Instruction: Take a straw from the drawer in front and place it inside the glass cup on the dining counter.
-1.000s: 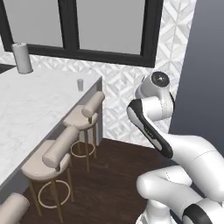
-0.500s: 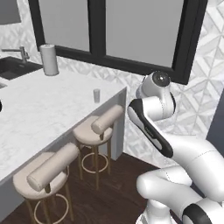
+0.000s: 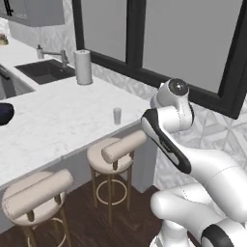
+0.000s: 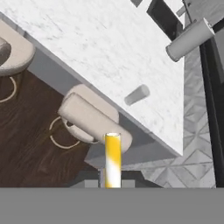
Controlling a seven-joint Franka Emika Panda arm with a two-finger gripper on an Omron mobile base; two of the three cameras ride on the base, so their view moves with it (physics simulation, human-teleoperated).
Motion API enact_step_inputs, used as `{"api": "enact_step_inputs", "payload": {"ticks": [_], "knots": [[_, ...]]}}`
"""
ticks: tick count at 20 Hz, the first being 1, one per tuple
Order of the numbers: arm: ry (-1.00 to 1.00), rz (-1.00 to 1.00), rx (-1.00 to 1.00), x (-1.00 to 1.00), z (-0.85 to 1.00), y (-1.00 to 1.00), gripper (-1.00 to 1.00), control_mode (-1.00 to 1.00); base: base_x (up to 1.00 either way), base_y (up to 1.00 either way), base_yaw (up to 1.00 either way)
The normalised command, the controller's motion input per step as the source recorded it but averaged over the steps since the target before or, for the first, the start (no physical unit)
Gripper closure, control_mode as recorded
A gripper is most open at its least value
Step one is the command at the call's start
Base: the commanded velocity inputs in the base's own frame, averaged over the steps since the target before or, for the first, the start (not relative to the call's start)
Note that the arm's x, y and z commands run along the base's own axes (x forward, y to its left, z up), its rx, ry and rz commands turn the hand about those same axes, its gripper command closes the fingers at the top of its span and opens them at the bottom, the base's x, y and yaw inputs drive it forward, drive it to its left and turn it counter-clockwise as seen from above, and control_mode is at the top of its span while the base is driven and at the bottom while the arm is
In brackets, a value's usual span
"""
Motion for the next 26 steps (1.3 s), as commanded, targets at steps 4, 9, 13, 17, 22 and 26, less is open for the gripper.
{"api": "enact_step_inputs", "payload": {"ticks": [4,9,13,17,22,26], "knots": [[0.00,0.00,0.00,0.00,0.00,0.00,1.00,1.00,0.72,-0.47,0.50],[0.00,0.00,0.00,0.00,0.00,0.00,1.00,1.00,0.65,-0.49,0.48],[0.00,0.00,0.00,0.00,0.00,0.00,1.00,1.00,0.63,-0.43,0.45],[0.00,0.00,0.00,0.00,0.00,0.00,1.00,1.00,0.59,-0.33,0.34],[0.00,0.00,0.00,0.00,0.00,0.00,1.00,1.00,0.61,-0.13,0.09],[0.00,0.00,0.00,0.00,0.00,0.00,1.00,1.00,0.66,-0.07,0.03]]}}
